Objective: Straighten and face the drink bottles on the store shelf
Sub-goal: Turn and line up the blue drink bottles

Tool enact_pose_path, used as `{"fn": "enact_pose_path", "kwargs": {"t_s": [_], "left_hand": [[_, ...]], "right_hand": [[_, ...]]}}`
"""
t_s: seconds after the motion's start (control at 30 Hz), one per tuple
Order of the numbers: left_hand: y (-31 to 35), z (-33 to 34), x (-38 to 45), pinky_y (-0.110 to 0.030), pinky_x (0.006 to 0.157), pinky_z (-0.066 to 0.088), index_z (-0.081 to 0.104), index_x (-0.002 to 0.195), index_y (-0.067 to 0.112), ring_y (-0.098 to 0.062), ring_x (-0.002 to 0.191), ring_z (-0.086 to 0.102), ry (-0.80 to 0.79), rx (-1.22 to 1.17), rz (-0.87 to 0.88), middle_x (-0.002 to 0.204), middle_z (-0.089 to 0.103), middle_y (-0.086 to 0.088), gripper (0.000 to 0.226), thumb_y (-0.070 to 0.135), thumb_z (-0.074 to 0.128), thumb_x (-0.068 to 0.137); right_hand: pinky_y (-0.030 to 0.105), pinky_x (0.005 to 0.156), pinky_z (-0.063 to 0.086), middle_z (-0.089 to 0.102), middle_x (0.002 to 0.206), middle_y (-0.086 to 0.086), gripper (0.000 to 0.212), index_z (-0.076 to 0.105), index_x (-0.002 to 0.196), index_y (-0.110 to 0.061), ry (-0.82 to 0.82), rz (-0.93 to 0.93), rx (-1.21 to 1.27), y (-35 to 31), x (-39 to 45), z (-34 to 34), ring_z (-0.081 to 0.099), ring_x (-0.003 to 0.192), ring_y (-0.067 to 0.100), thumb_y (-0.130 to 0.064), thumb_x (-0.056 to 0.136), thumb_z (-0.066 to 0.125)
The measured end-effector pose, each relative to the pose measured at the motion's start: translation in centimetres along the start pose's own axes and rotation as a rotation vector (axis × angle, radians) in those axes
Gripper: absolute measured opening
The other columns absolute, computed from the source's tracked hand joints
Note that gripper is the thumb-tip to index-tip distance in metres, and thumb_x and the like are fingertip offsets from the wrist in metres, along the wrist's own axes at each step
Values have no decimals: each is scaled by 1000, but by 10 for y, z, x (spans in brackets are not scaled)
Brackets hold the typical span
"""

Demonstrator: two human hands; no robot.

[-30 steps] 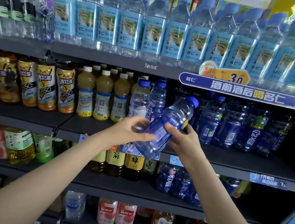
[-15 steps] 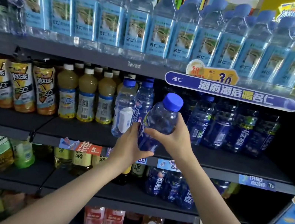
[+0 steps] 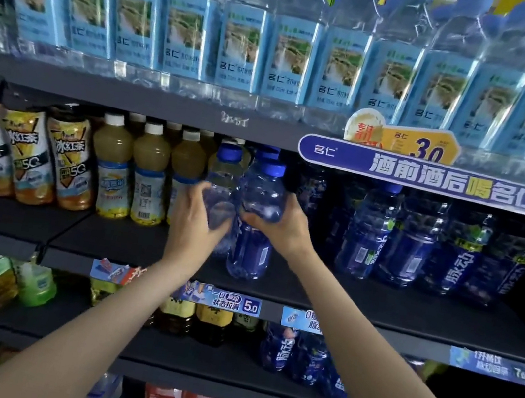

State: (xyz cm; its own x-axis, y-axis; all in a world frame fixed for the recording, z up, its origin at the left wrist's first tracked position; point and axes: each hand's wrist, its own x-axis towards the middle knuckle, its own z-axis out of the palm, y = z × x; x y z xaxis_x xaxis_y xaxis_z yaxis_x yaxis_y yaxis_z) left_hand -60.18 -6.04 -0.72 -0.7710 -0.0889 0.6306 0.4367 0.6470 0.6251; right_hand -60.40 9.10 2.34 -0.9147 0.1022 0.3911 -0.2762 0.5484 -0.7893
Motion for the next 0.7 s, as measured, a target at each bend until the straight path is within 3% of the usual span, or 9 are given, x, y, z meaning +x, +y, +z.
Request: {"fn": "enact_pose_path", "kwargs": {"t_s": [0.1,0.2,0.27,0.37,0.53,0.7], "left_hand": [[3,7,22,-21,91,31,36,135,6,-27,121,43,67,-16,-36,133,41,-15,62,20,68,83],[5,16,38,-29,98,34,27,143,9,-27,128,38,73,-37,-77,141,36,-13,66,19,62,88],[2,23,45,-27,100,32,23,145,9,-26,131,36,56,-57,-90,145,33,-12,67,17,60,90],[-9,29,46,-11,92,24,25,144,7,-24,130,37,77,-78,-44,143,35,-12,64,18,59,90],[-20,33,47,-6,93,22,30,140,3,-24,128,39,113,-94,22,138,40,-15,64,17,62,87],[-25,35,50,-10,95,24,32,139,4,-22,127,40,130,-126,40,135,42,-15,64,17,64,86]], "right_hand": [[22,91,35,50,126,18,72,43,128,4,62,-99,-69,7,4,19,44,122,29,-25,74,80],[22,94,36,52,126,13,73,42,131,0,17,-123,-28,21,5,18,46,121,24,-30,75,78],[23,94,42,56,122,8,62,46,130,-2,24,-57,95,37,8,6,52,118,21,-31,81,73],[23,89,43,60,121,12,51,51,124,-2,185,131,182,72,24,-15,56,114,25,-31,86,68],[32,89,41,56,126,20,64,42,131,1,224,246,-29,107,67,-14,54,115,34,-25,82,73],[31,97,34,39,146,21,83,14,149,1,210,371,-19,122,103,3,40,131,35,-27,89,65]]}}
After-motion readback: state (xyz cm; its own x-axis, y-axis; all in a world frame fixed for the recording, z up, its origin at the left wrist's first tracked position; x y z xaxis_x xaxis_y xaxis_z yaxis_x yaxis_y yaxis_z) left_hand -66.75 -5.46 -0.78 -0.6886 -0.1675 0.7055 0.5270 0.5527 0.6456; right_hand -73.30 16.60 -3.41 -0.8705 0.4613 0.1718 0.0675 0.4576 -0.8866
